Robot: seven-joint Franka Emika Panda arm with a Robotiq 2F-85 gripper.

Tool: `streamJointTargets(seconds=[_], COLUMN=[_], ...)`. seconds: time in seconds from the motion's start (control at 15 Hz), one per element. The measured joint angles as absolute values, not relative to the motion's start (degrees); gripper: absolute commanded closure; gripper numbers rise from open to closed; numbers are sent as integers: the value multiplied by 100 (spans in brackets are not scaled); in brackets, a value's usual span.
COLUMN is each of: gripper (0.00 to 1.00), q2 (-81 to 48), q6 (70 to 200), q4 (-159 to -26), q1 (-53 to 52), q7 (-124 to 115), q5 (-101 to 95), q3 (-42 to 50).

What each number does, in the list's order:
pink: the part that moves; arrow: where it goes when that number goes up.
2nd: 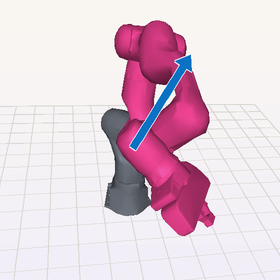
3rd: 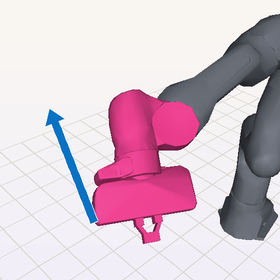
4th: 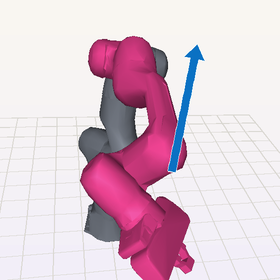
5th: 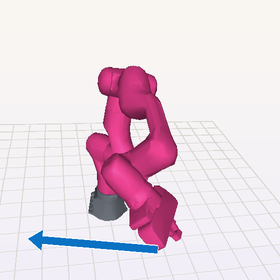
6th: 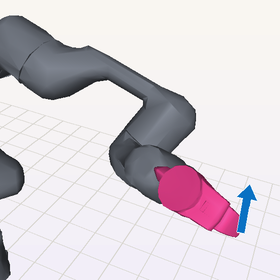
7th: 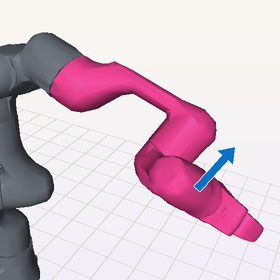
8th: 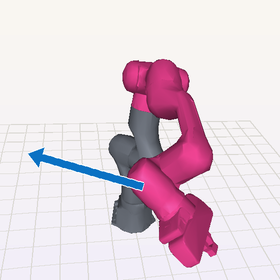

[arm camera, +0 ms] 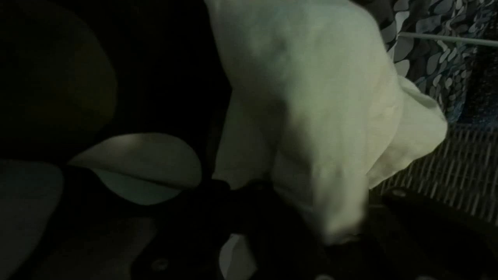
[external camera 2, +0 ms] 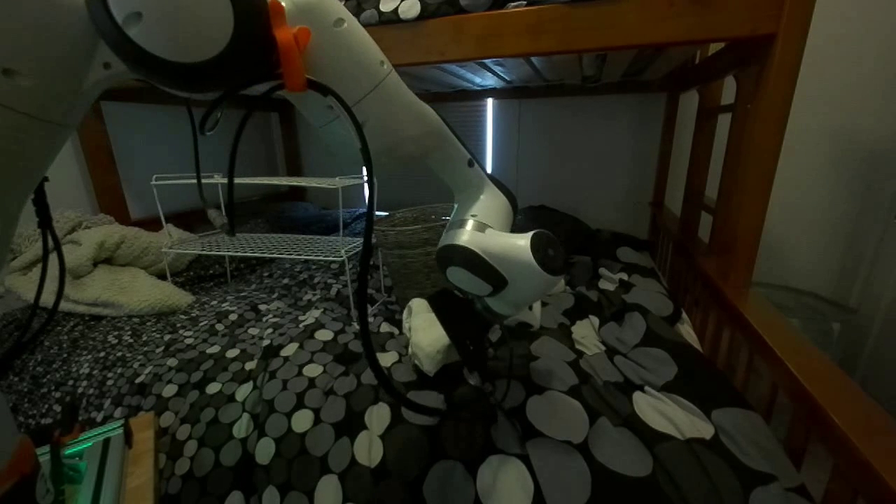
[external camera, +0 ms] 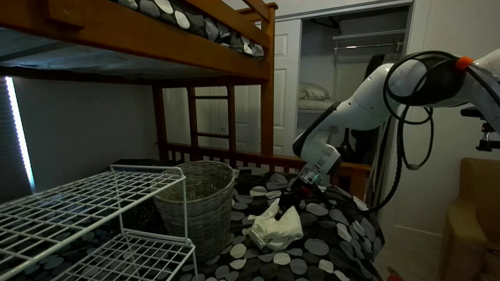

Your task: Put the towel inside the silver bucket

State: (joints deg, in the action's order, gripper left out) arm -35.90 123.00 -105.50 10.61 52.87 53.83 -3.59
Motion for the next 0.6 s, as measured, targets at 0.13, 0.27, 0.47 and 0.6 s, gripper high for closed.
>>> streamJointTargets(seconds=[0.13,0.27,0.47,0.6], gripper=[96,96,96,96], q2=[-3213,-2815,-2248,-1910], q6=[12574,12900,13474,13911], q4=[-10792,-11044,-11358,-11513], q1=[891,710,481,389], q7=[5287,5299,5346,5381], q5=[5344,5341,5341,5344], q3=[-359,-366,-381,-402])
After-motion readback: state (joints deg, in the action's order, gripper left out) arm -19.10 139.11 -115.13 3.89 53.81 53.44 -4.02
